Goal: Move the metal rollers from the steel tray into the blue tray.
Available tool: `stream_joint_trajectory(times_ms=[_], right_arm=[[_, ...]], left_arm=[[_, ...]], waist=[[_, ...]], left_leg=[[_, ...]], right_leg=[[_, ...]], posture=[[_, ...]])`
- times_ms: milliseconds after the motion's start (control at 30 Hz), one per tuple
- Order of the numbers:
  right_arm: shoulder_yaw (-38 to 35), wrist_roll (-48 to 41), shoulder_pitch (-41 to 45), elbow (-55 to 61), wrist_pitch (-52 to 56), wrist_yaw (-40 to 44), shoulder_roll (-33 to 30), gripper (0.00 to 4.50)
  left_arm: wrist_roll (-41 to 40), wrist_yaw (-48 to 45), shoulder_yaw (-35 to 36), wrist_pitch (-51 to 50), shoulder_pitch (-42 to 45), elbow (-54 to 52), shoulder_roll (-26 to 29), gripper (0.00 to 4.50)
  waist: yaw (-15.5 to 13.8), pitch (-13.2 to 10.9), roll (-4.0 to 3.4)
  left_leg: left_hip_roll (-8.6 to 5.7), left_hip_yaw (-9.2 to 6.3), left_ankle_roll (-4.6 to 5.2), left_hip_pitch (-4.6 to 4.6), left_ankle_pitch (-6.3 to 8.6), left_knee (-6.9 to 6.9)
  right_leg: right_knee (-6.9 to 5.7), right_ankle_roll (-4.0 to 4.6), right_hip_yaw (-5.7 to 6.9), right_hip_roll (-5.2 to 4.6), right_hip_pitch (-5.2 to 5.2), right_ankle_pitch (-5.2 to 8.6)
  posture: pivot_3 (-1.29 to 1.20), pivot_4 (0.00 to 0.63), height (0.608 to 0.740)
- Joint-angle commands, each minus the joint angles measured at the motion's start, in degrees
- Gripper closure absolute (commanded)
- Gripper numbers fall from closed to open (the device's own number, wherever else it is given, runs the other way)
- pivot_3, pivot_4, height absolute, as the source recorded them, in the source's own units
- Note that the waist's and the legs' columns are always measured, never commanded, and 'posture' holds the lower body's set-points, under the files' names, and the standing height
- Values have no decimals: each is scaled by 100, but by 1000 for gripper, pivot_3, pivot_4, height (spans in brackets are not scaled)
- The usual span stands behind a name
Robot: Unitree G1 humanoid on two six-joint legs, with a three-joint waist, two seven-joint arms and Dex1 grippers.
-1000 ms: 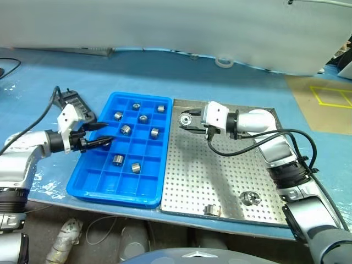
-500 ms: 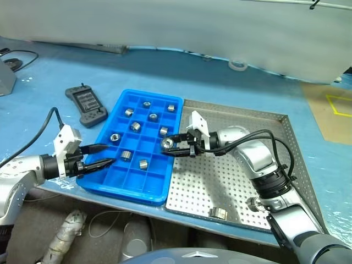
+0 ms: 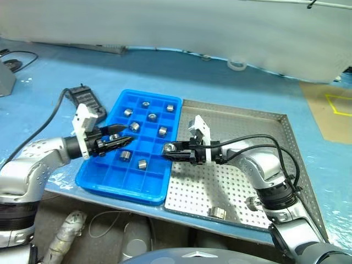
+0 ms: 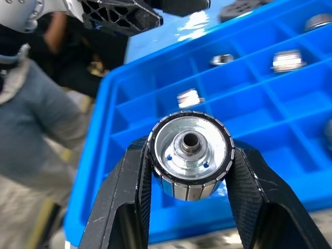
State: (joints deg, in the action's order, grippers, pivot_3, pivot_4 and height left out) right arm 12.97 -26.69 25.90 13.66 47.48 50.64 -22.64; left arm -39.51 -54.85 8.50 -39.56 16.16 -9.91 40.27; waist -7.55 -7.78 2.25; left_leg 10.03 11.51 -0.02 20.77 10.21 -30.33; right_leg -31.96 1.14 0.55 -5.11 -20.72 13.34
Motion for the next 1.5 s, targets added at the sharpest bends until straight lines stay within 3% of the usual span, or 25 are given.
stream_joint_trajectory(times_ms=[33, 200, 433, 800, 933, 1133, 1333, 1500], right_arm=[[-239, -67, -22, 469, -64, -239, -63, 2865], [-160, -204, -140, 625, 7, -185, -193, 2865], [327, -76, 266, 116, -264, 214, -19, 2865], [1074, 537, 896, -1528, -1172, 1039, 303, 2865], [1161, 721, 903, -1823, -1393, 1218, 320, 2865], [1187, 1009, 839, -2088, -1783, 1292, 293, 2865], [1127, 1018, 661, -1876, -1727, 1451, 102, 865], [845, 944, 628, -1571, -1665, 1347, 29, 865]], left_arm=[[113, -158, -234, 80, 433, 371, -114, 1385], [212, -305, -226, 153, 558, 651, -40, 1385], [-39, -4, 530, -72, -274, -45, 248, 1385], [-599, 934, 1960, -346, -2255, -1672, 35, 1385], [-736, 1158, 2122, -347, -2547, -1921, -53, 1385], [-807, 1289, 2092, -306, -2582, -1930, -21, 1385], [-724, 1277, 1814, -295, -2252, -1726, 34, 1359], [-681, 1094, 1563, -275, -1843, -1401, 151, 1359]], waist=[[92, 6, 9], [356, 16, 22], [333, 8, 9], [-197, 3, 3], [-436, 0, -1], [-571, -1, -4], [-592, 0, -3], [-571, 0, -4]], left_leg=[[1, 0, -1, 1, -1, 0], [8, 0, -1, 2, -1, 2], [20, -3, 2, 9, 1, 4], [20, -30, 5, 12, 3, 2], [20, -35, 4, 10, 3, 2], [21, -42, 1, 1, 1, 2], [19, -45, 0, -6, 0, 1], [20, -45, -3, -9, -2, 0]], right_leg=[[0, -1, -1, 1, 0, -1], [11, -1, 1, 3, 3, -1], [15, 23, 18, 5, 0, 13], [22, 26, 55, -4, 17, 15], [23, 25, 59, -4, 21, 15], [21, 21, 57, -1, 23, 15], [21, 12, 58, -1, 12, 17], [15, -8, 57, 1, 13, 6]], posture=[[-26, 150, 740], [-10, 150, 740], [138, 150, 740], [390, 150, 740], [410, 150, 740], [394, 150, 740], [341, 150, 740], [290, 150, 740]])
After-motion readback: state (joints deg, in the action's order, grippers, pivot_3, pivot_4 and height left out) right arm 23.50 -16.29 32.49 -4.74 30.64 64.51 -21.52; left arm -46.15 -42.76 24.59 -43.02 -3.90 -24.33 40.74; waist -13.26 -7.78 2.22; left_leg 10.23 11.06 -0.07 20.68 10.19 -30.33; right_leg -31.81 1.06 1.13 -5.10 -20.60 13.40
